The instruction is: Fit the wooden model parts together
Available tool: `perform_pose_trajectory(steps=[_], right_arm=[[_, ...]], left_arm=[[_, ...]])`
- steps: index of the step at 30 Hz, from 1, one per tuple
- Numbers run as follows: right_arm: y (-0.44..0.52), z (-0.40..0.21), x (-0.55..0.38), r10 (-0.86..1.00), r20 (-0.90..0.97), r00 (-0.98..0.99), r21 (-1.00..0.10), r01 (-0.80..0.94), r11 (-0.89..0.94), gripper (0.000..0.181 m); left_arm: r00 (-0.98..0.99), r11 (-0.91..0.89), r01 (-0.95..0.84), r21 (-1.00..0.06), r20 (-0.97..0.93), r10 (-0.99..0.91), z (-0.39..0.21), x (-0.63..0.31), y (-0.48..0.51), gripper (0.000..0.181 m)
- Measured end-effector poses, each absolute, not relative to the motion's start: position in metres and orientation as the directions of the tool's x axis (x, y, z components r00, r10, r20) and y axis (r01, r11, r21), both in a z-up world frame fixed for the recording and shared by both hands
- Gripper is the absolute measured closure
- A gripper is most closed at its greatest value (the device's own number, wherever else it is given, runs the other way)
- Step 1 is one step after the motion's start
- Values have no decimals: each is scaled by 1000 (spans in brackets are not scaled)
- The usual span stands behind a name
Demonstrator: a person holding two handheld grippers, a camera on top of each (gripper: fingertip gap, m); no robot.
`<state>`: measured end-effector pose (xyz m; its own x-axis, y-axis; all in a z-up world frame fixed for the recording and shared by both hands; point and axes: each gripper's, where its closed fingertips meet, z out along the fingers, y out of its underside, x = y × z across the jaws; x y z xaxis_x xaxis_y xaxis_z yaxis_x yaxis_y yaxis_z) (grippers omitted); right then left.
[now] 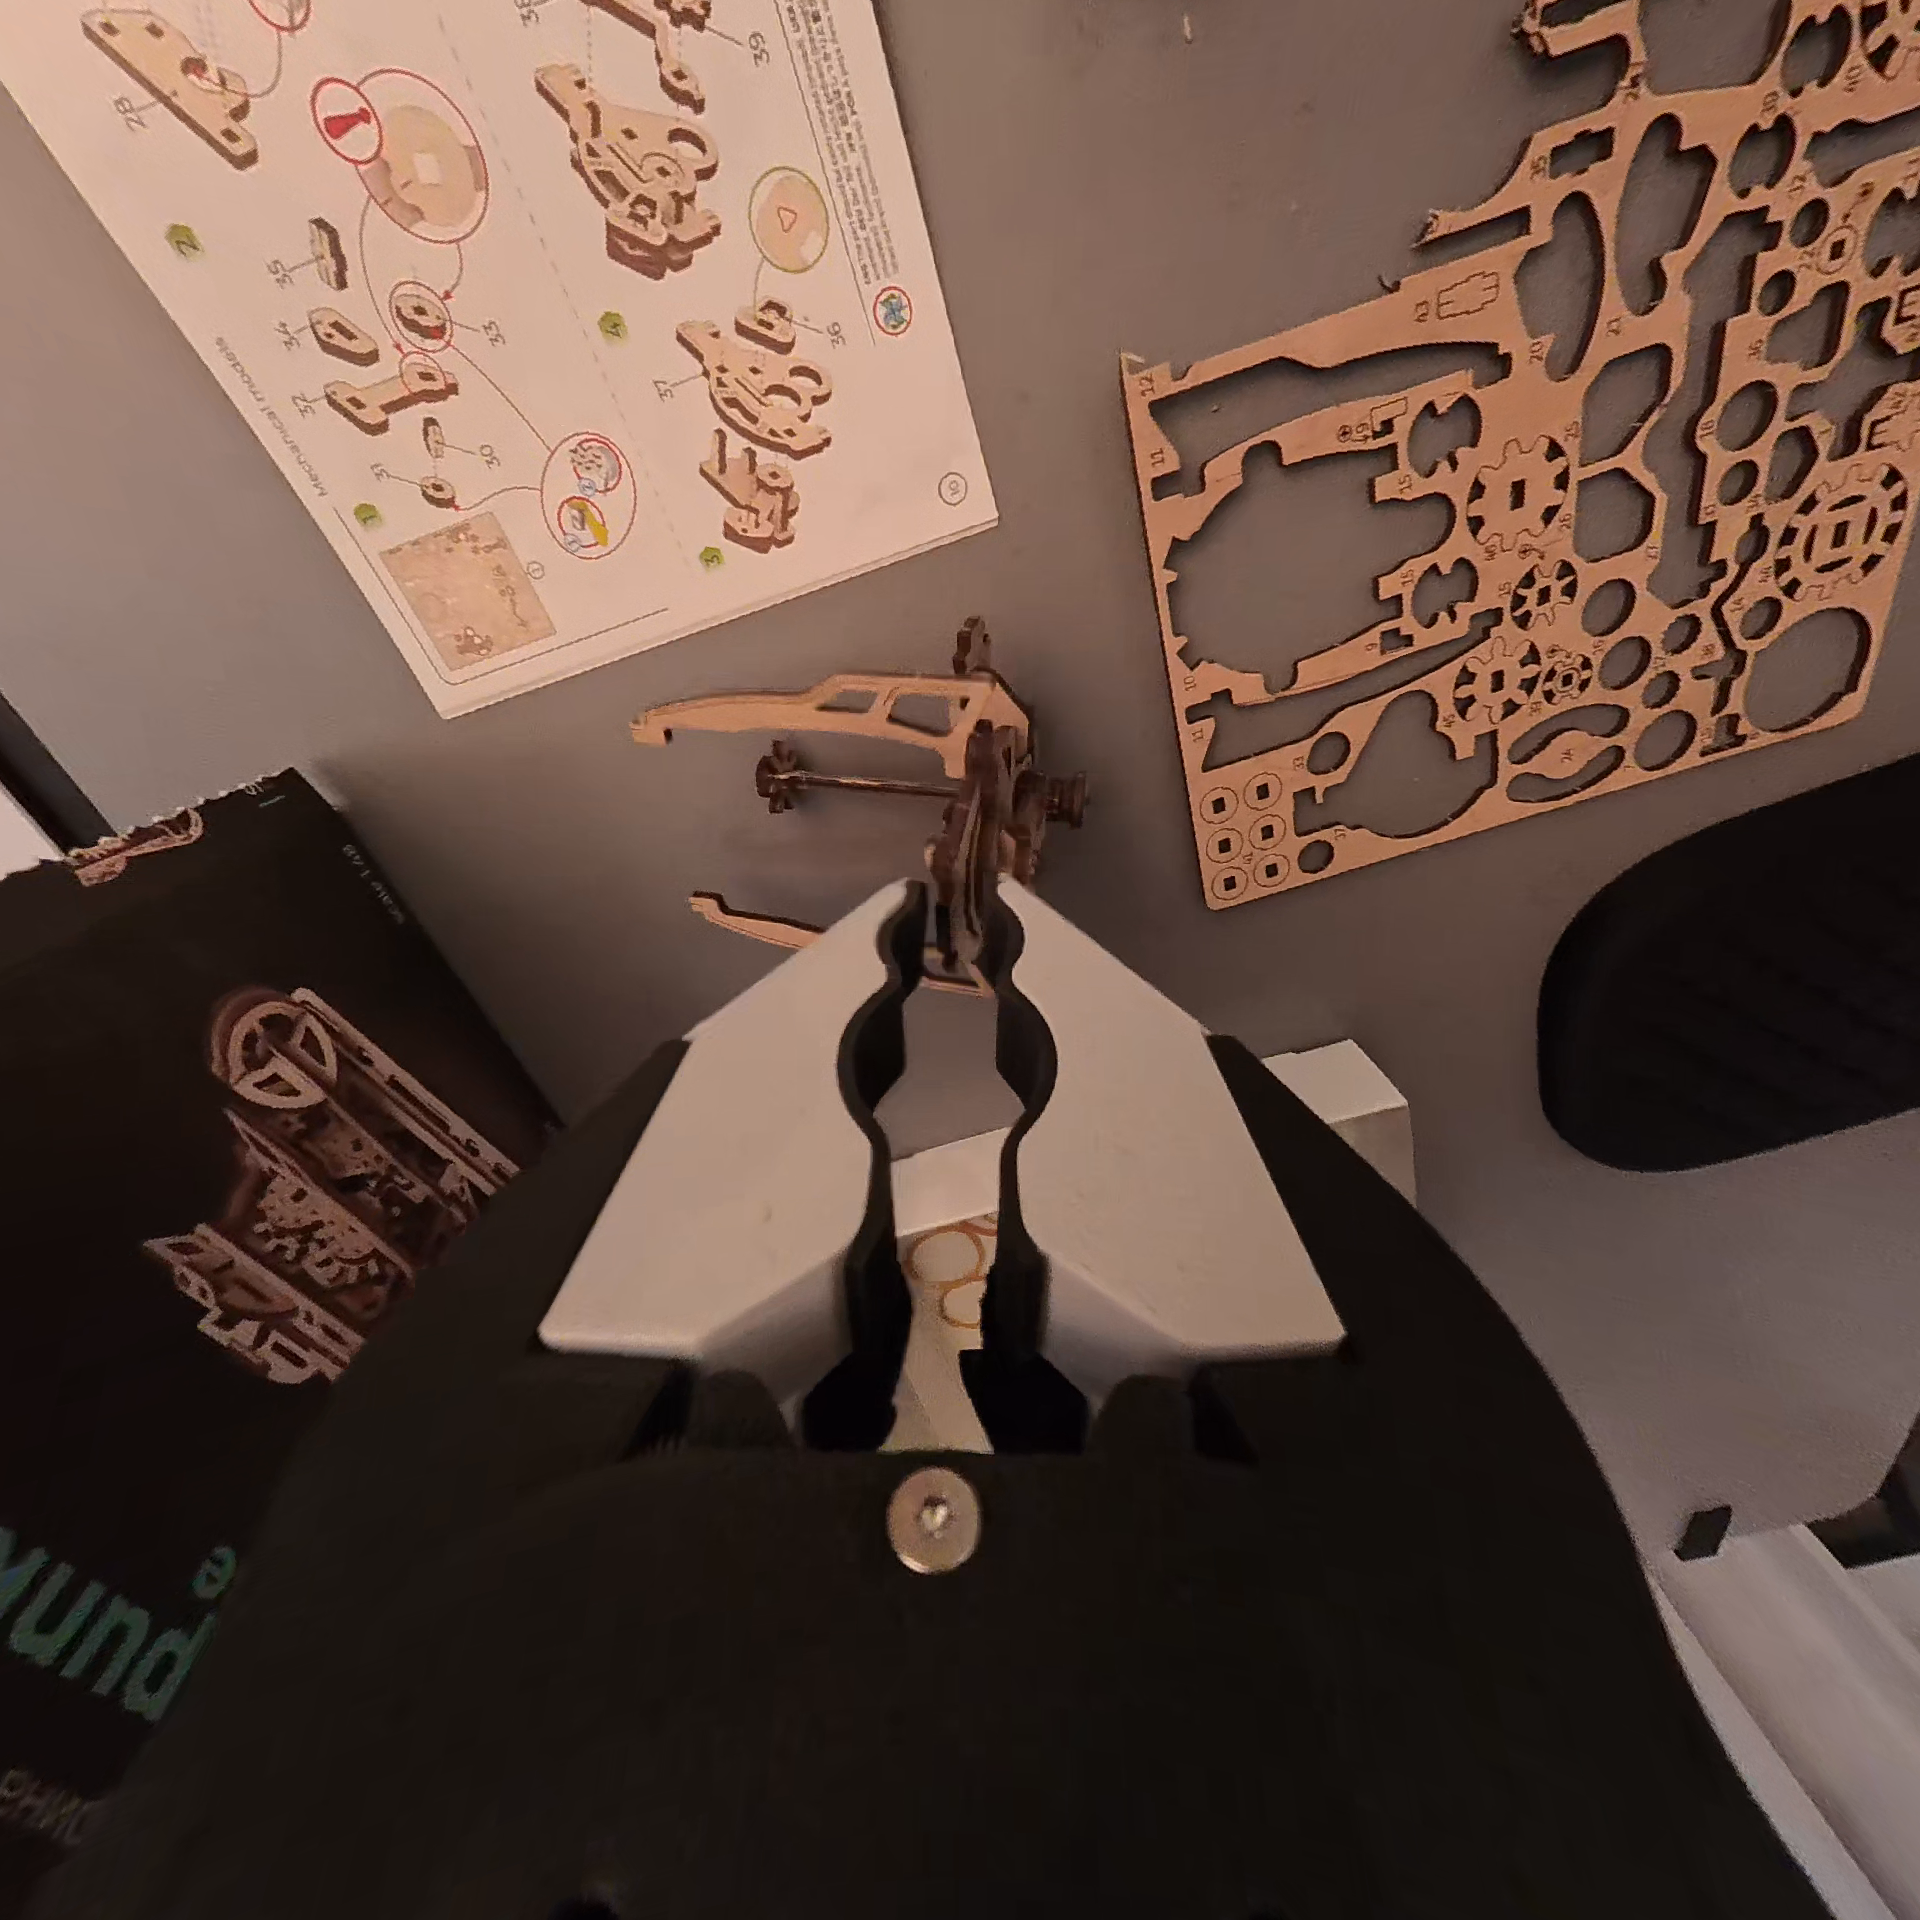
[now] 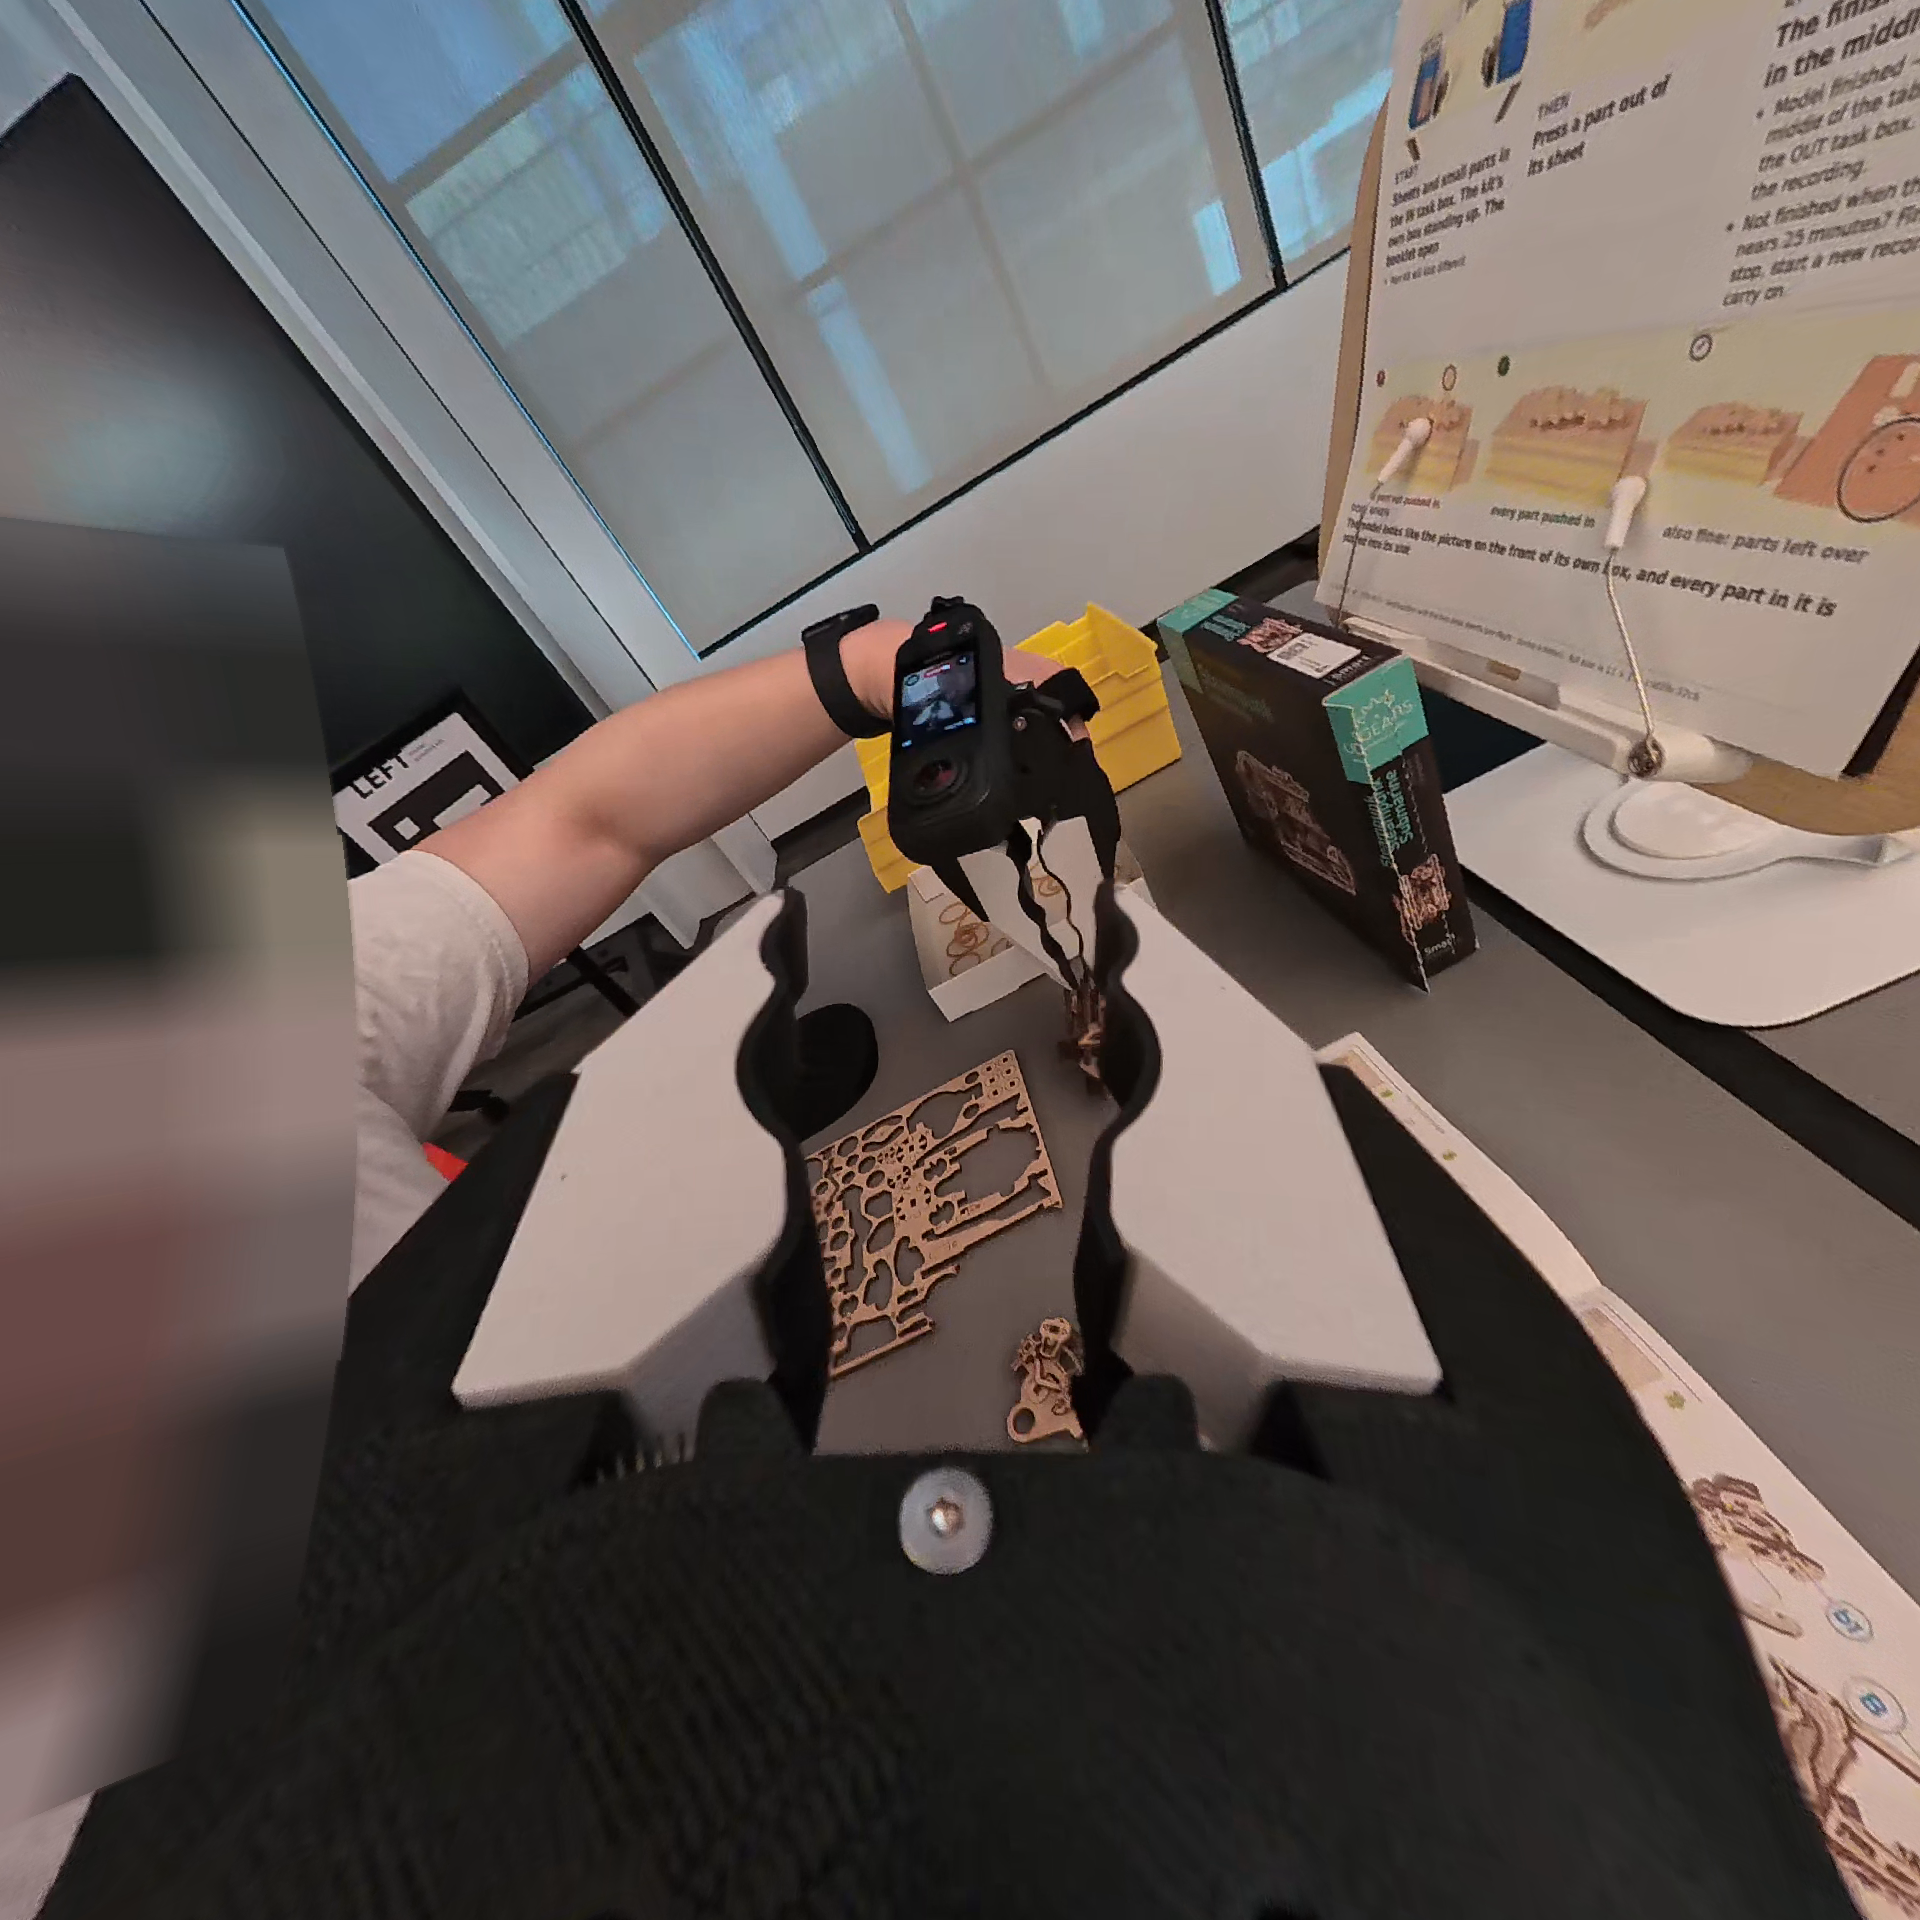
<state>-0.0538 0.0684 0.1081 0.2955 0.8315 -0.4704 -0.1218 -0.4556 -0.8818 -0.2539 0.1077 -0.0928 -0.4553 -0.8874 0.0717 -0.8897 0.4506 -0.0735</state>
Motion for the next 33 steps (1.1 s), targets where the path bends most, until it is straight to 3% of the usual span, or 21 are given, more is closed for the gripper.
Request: perform_pose_trajectory(steps=[10, 14, 20, 25, 28, 33], right_arm=[[71, 110, -30, 814, -473, 337, -881, -172, -441, 126], [77, 110, -14, 791, -461, 403, -887, -198, -416, 127], [95, 111, 11, 713, -299, 635, -951, -140, -274, 129], [108, 125, 22, 584, -39, 811, -996, 12, -84, 135], [112, 140, 17, 528, 59, 847, -998, 50, 31, 136], [116, 161, 3, 486, 80, 870, -986, -2, 166, 138]], left_arm=[[-408, 408, -908, -99, -18, -913, -83, -251, 119, 168], [-365, 382, -907, -177, -120, -923, -64, -242, 125, 169], [-170, 366, -792, -489, -400, -901, -14, -203, 112, 172], [93, 321, -496, -807, -417, -904, 33, -185, 67, 168], [117, 360, -367, -858, -427, -897, 42, -187, 45, 152], [116, 367, -349, -862, -428, -896, 49, -191, 38, 151]])
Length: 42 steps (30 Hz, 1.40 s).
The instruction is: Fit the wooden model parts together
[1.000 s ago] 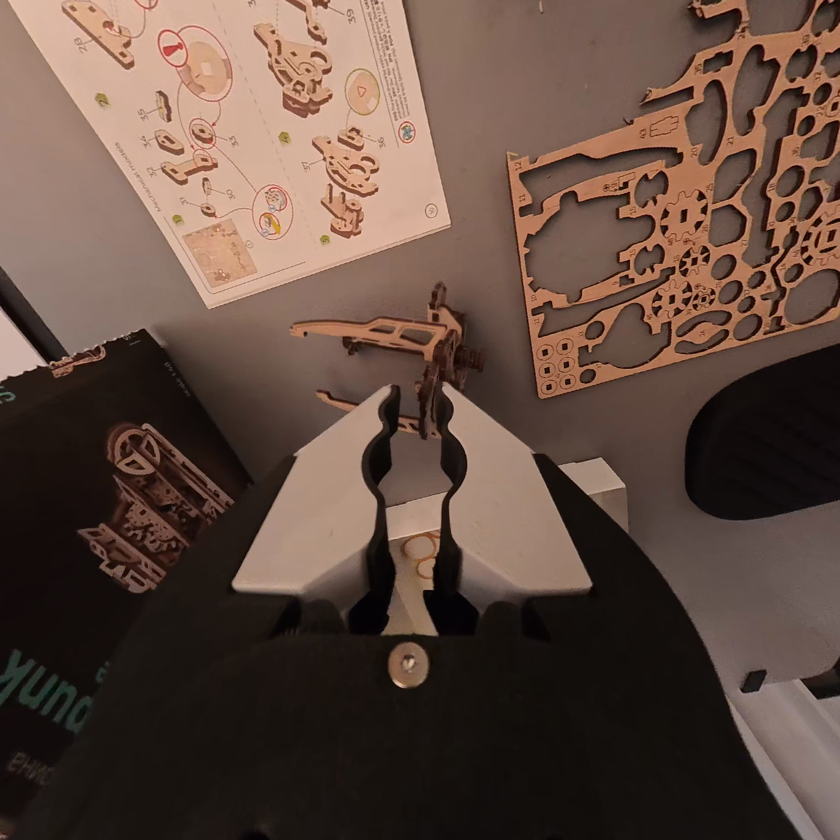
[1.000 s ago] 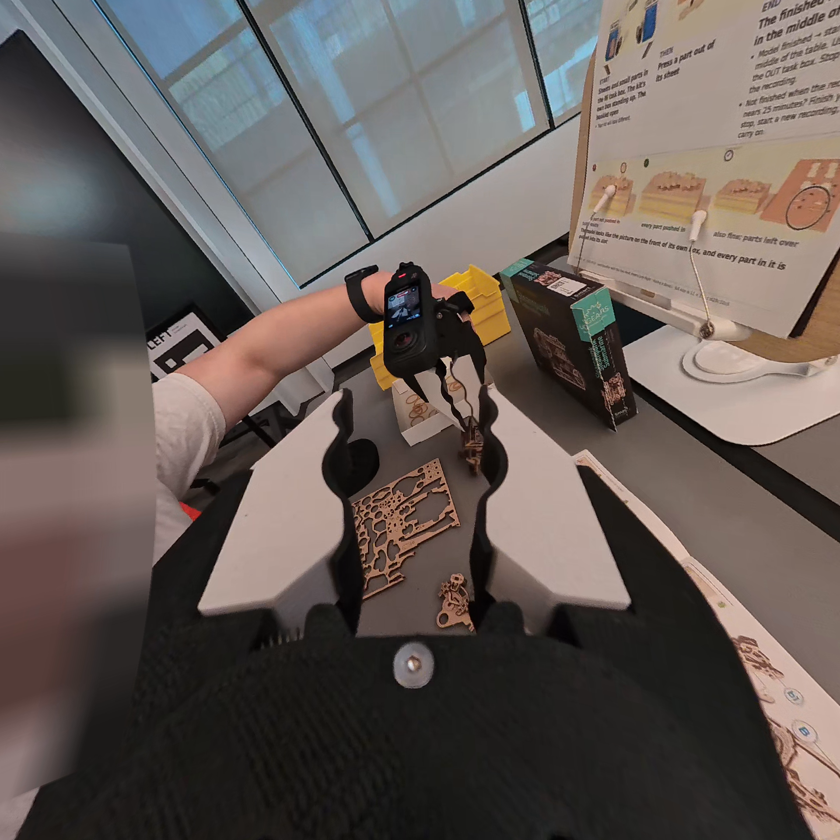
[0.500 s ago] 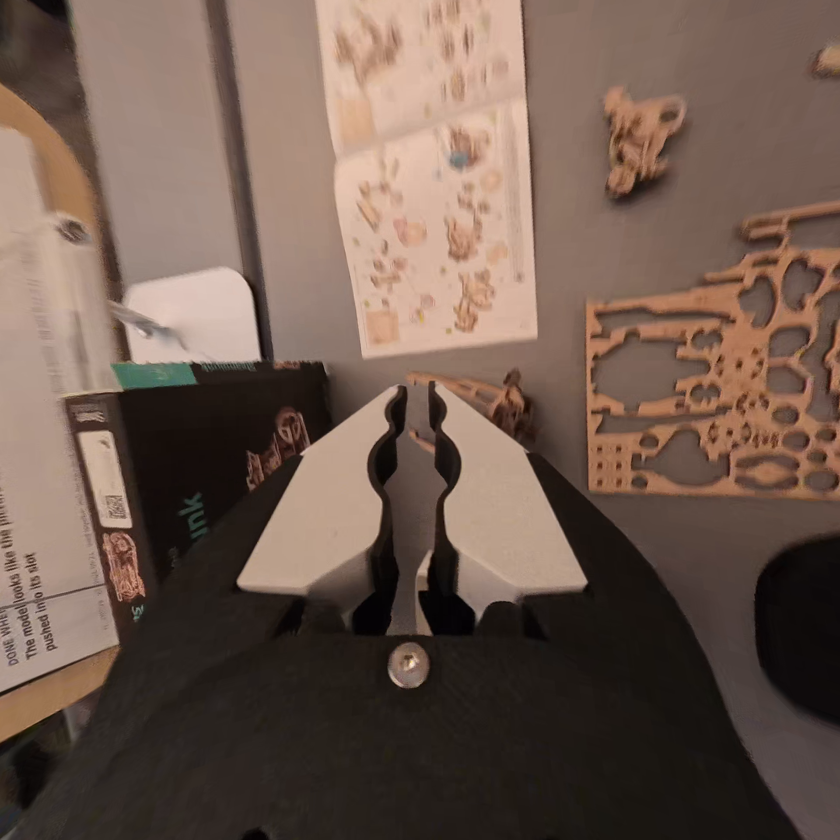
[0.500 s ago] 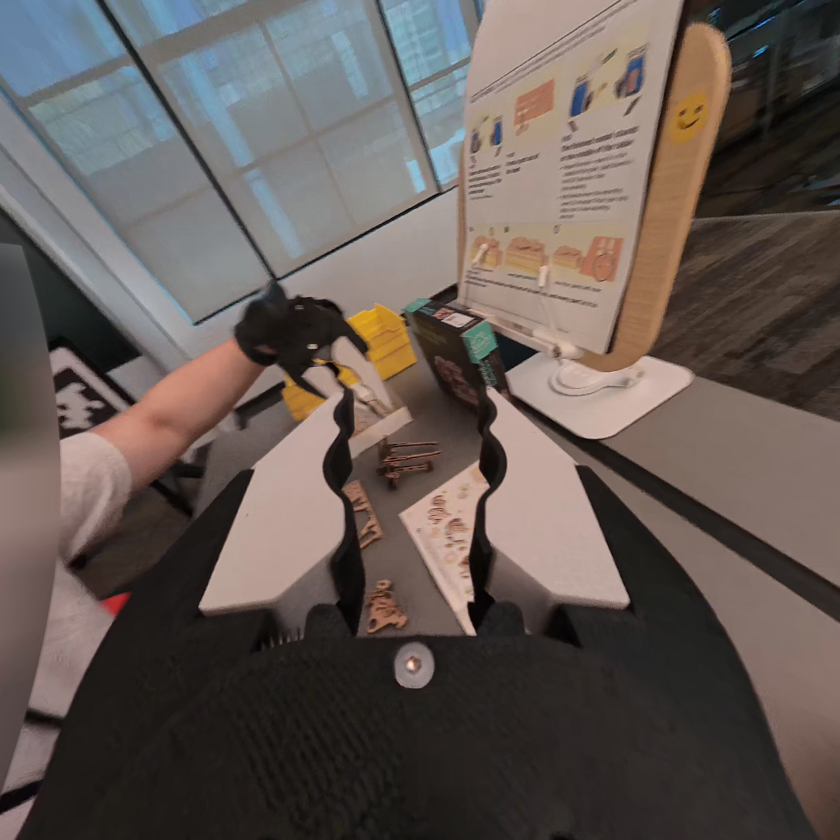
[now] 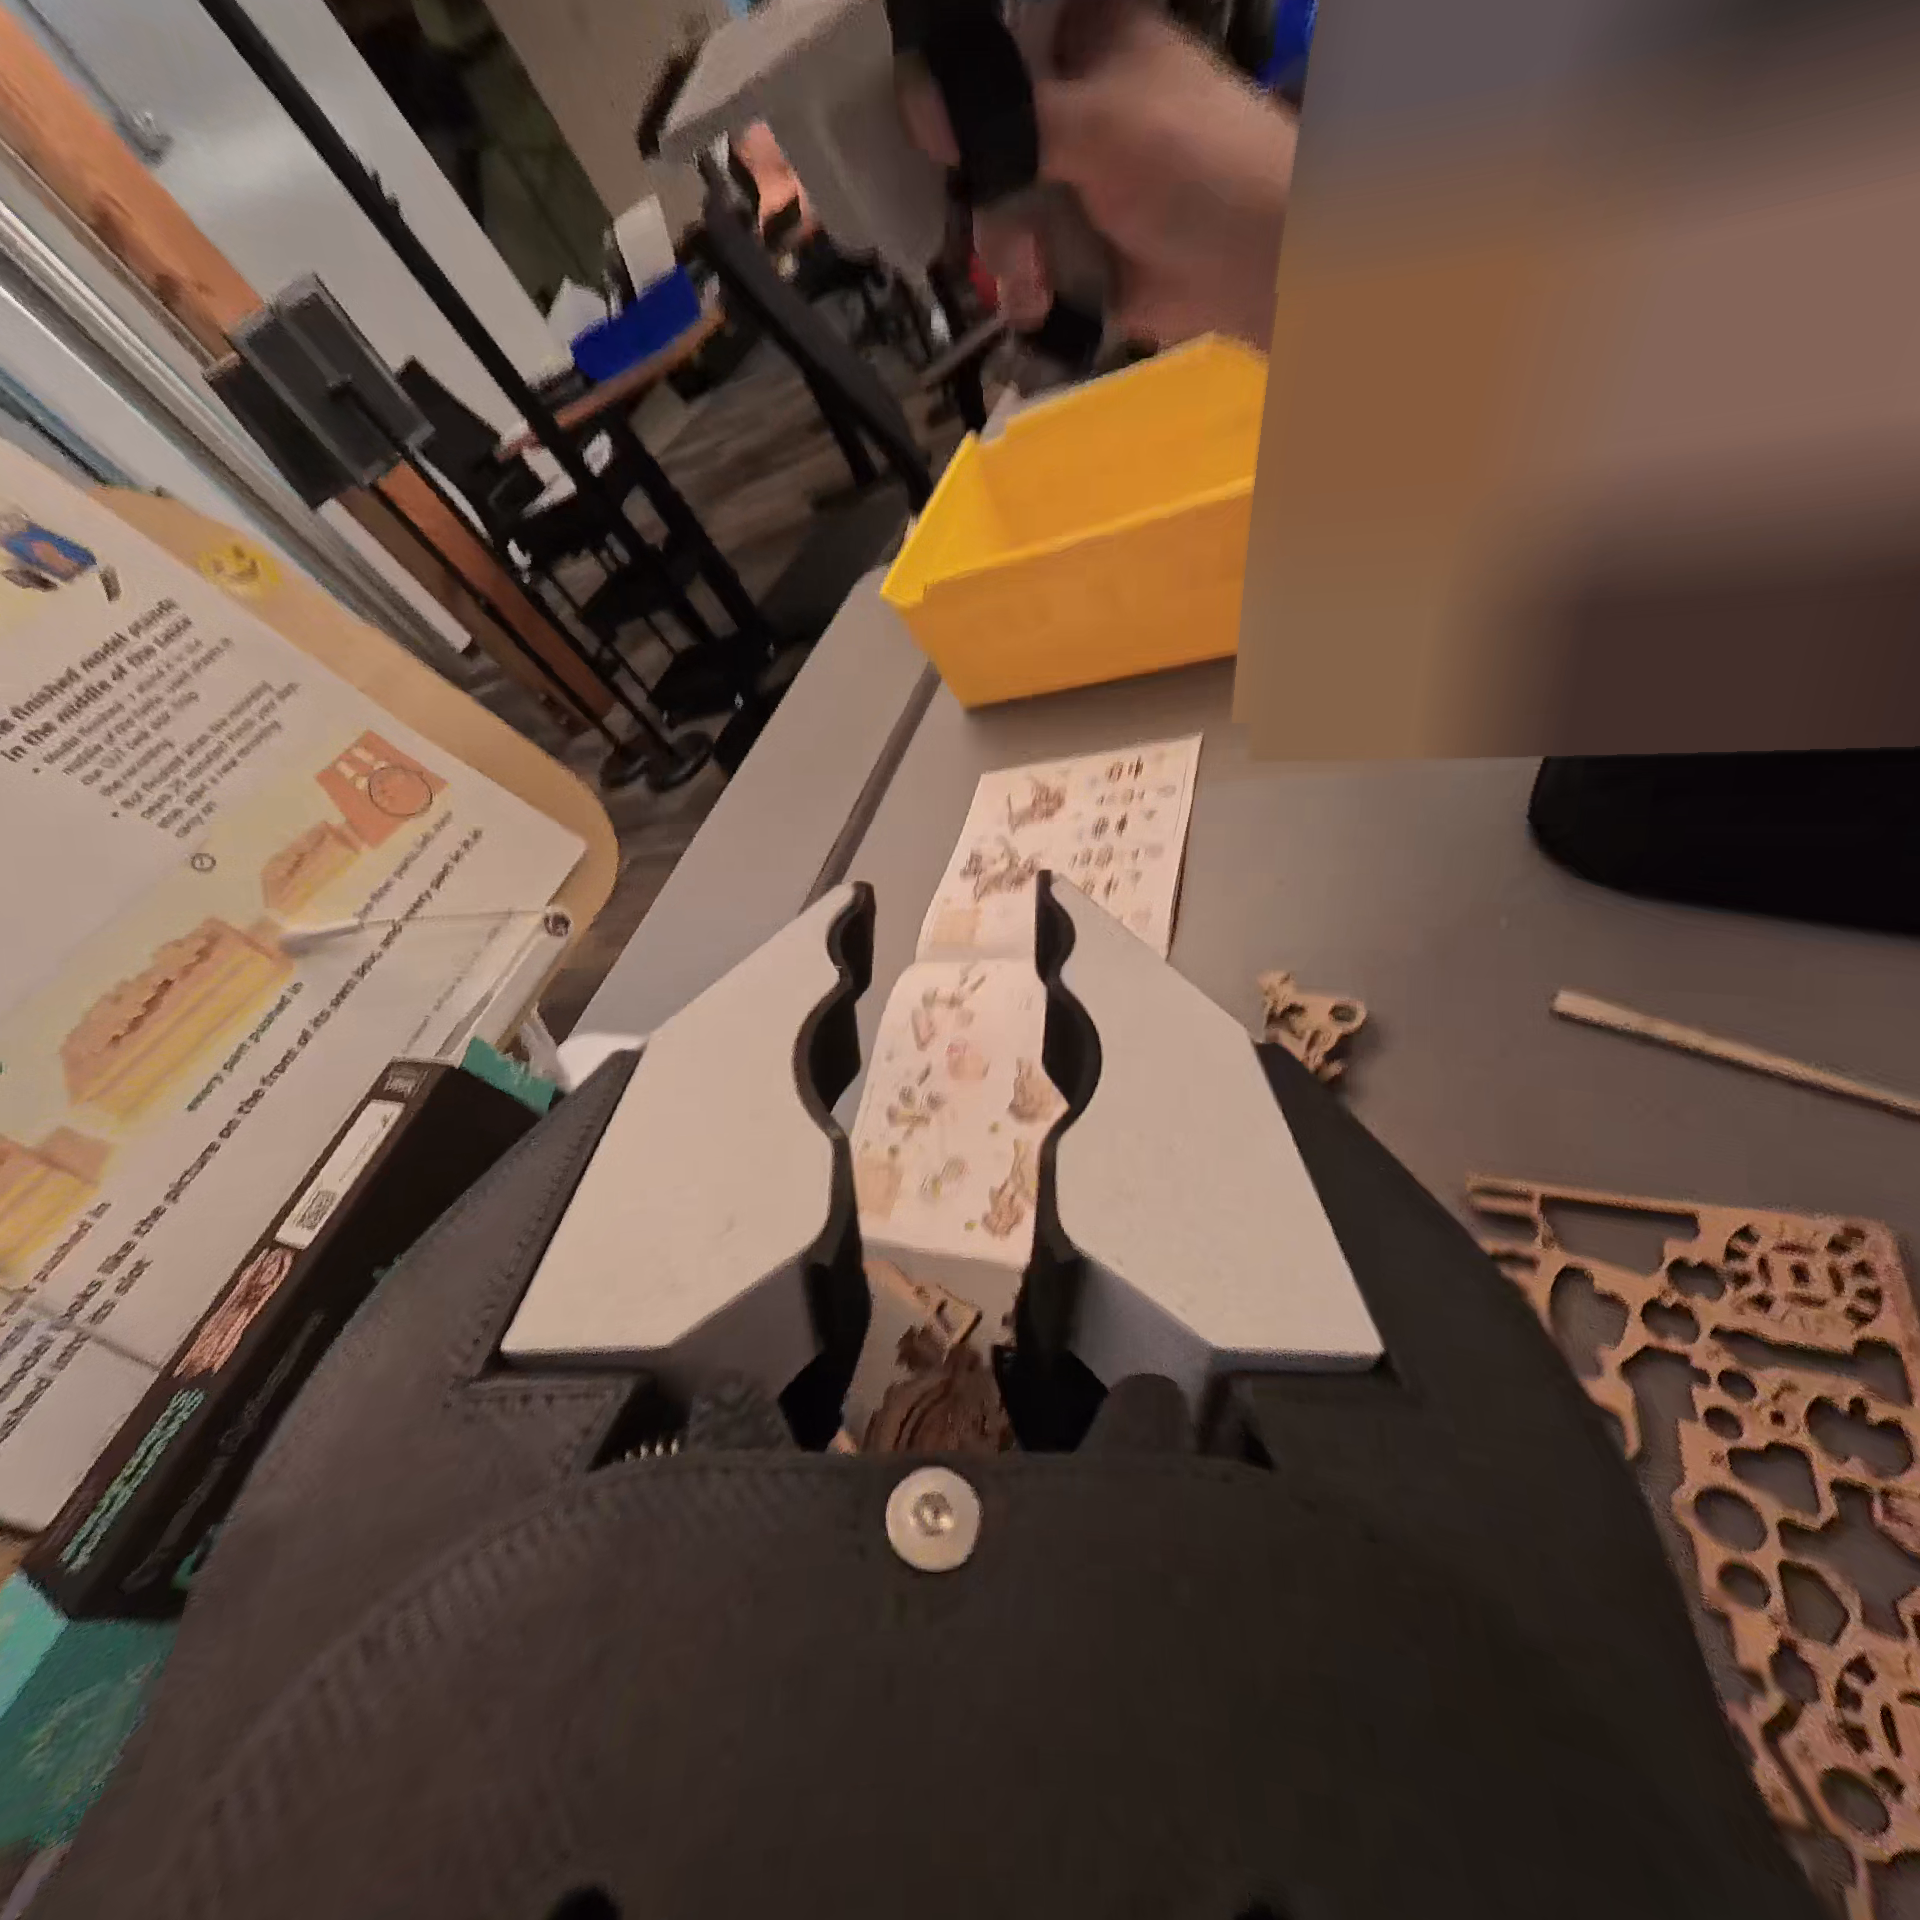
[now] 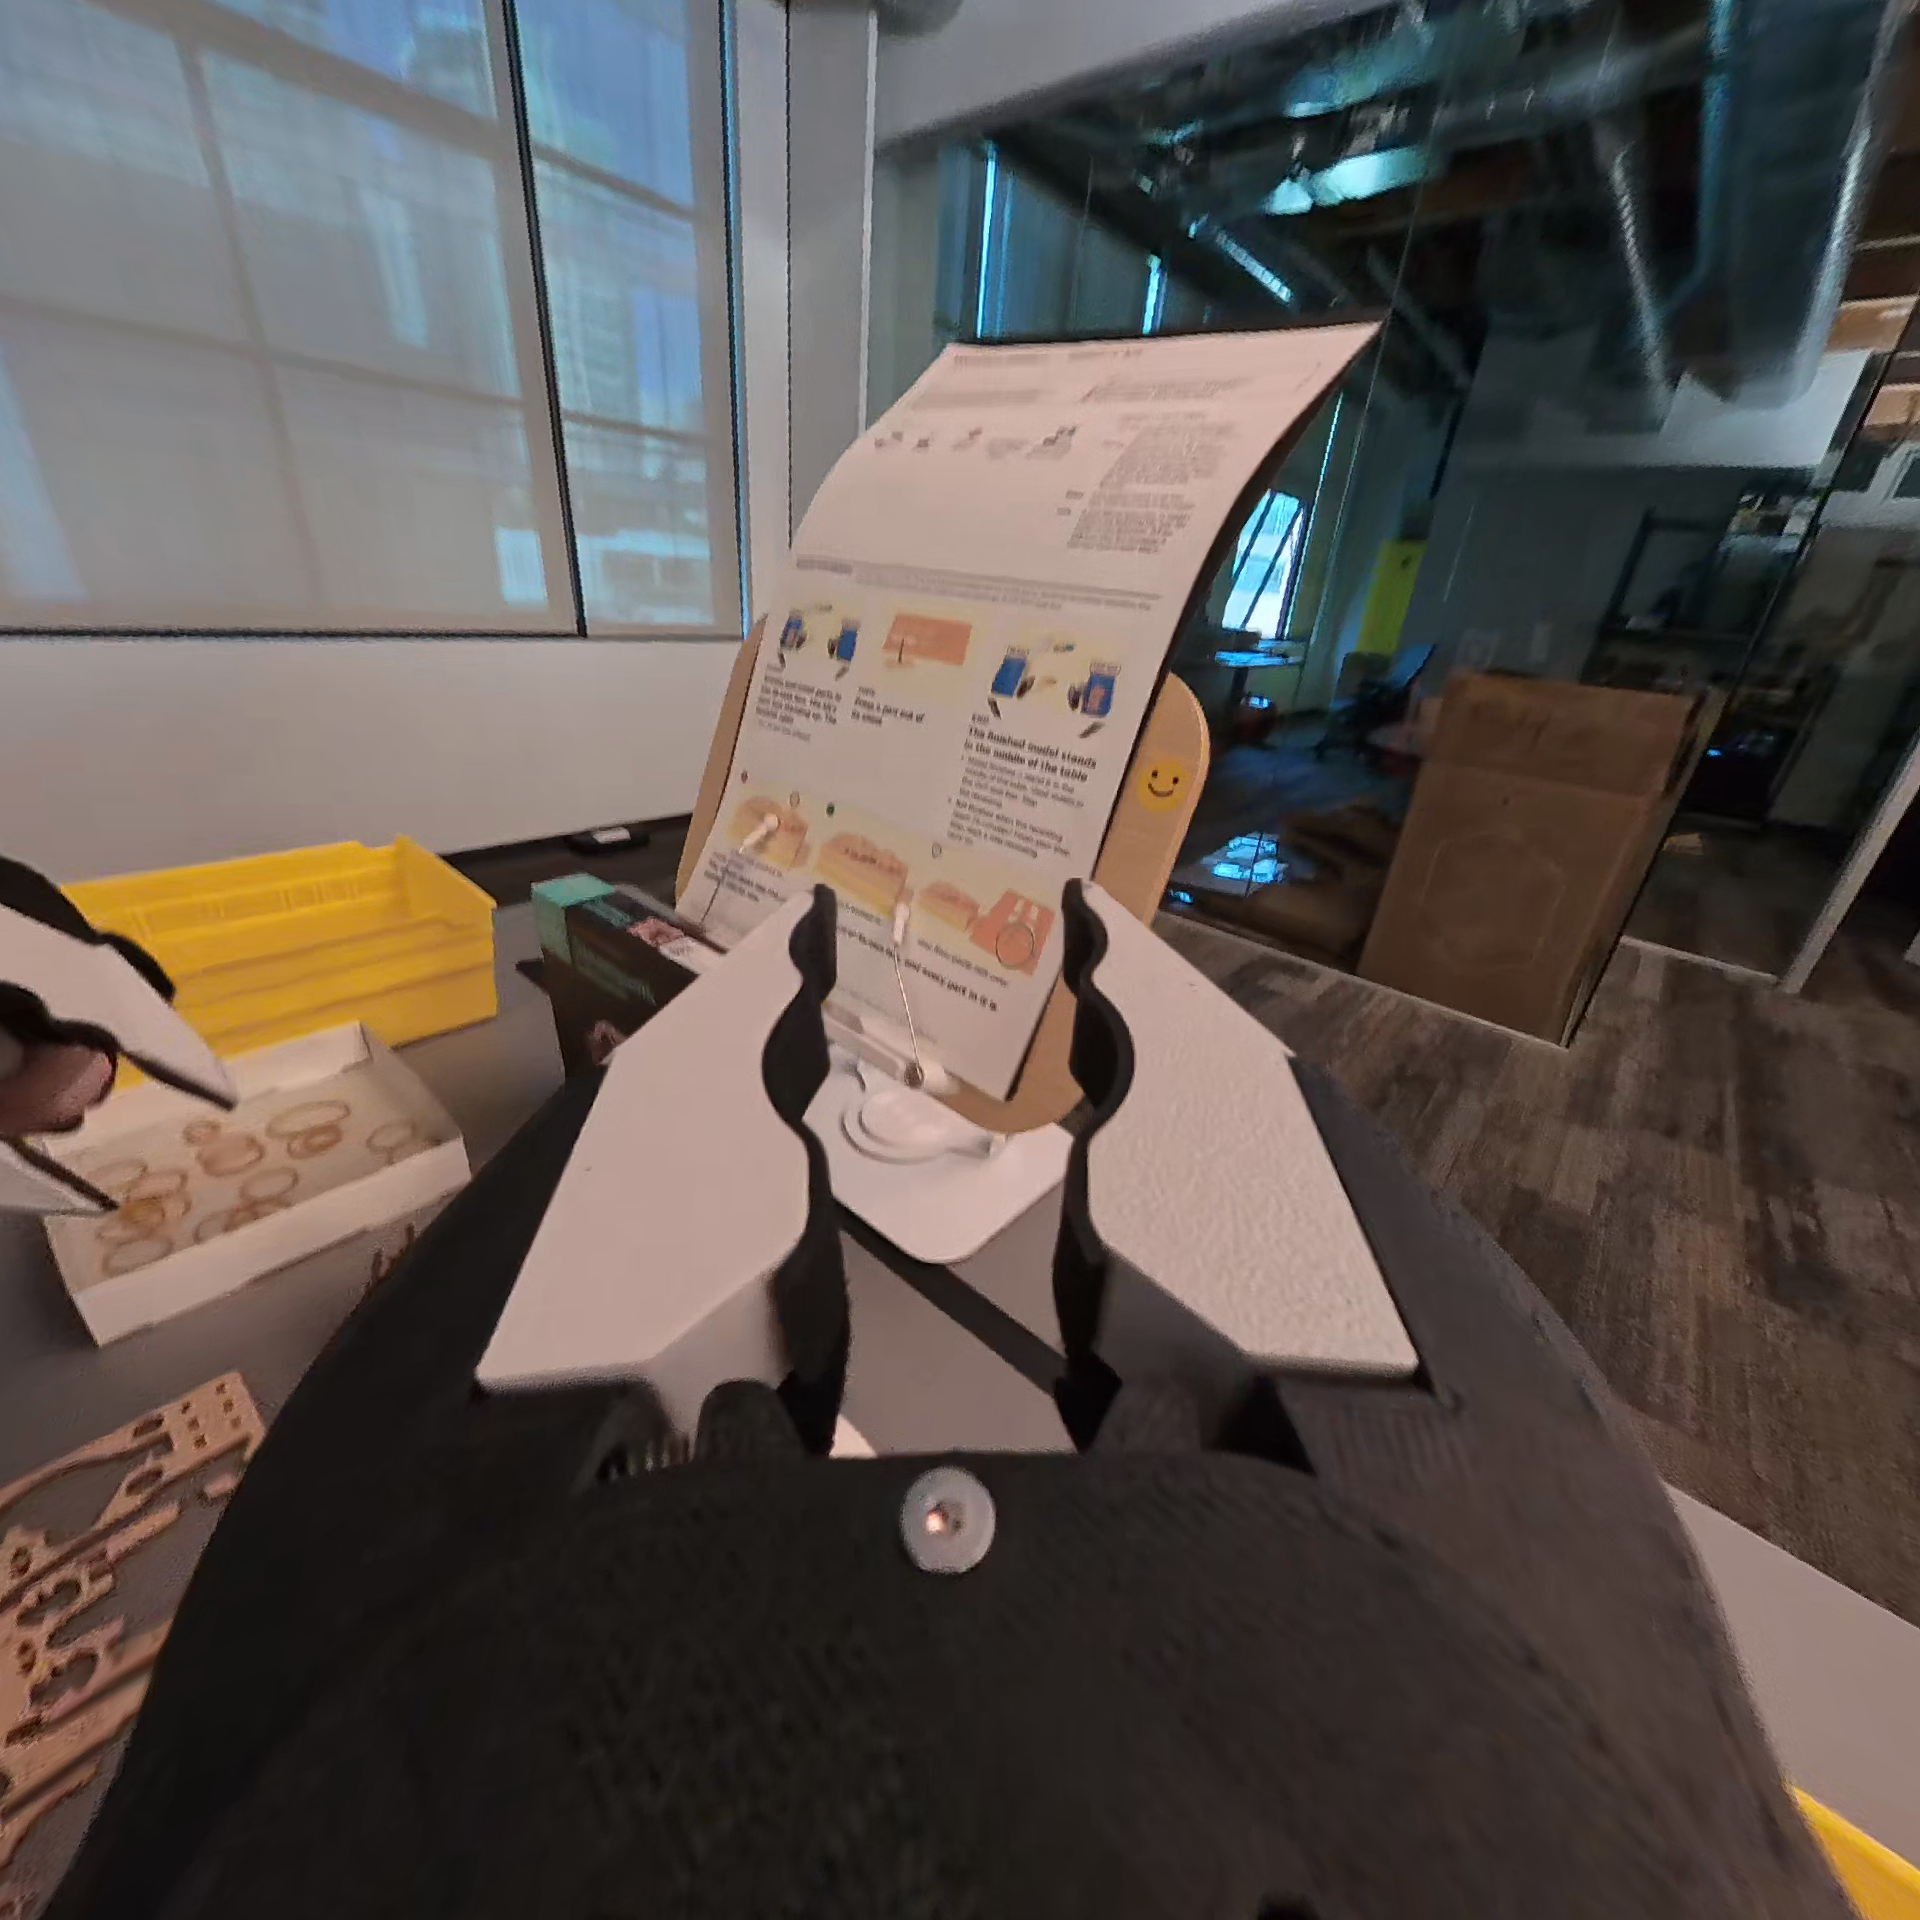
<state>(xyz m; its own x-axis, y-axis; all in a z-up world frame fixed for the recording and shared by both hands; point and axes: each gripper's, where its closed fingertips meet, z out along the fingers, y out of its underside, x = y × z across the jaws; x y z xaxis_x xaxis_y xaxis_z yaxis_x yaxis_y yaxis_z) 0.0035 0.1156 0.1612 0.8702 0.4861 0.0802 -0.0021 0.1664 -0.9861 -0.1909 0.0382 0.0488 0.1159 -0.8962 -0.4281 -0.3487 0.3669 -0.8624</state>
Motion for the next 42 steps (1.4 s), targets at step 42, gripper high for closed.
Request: perform_pose_trajectory(steps=[42], right_arm=[[81, 190, -24, 599, 122, 791, -954, -73, 290, 181]], left_arm=[[167, 218, 73, -973, -204, -965, 122, -241, 32, 164]])
